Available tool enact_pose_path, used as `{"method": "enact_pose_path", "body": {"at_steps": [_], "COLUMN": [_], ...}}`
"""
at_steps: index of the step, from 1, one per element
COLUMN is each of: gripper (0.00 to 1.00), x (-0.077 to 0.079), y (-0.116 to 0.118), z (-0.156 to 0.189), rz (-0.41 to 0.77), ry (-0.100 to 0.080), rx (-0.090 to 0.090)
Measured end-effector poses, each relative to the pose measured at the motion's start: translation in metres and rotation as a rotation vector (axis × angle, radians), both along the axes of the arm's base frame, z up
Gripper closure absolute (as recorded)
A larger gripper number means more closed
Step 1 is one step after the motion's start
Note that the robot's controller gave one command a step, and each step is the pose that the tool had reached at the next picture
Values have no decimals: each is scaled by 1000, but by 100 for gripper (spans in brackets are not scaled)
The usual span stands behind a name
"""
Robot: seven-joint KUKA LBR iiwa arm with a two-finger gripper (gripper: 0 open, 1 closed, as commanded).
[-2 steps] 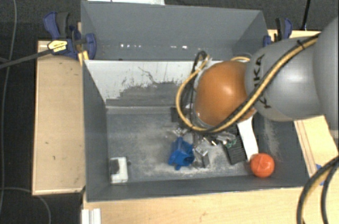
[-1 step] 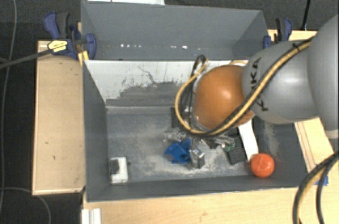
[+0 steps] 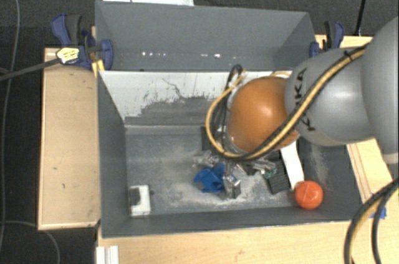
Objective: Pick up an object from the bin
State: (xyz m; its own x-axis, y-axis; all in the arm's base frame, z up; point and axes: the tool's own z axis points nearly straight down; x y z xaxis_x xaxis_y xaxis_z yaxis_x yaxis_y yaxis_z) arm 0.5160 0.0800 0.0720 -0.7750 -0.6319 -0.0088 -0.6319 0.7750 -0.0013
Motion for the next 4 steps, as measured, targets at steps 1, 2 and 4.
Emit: {"method": "enact_pose_path", "body": {"at_steps": [1, 2, 4], "gripper": [100, 100, 100], "x": [0, 0, 0], "y": [0, 0, 0], "z": [0, 0, 0], "rz": [-3, -7, -12], "ry": [0, 1, 1], "rx": [0, 0, 0]}}
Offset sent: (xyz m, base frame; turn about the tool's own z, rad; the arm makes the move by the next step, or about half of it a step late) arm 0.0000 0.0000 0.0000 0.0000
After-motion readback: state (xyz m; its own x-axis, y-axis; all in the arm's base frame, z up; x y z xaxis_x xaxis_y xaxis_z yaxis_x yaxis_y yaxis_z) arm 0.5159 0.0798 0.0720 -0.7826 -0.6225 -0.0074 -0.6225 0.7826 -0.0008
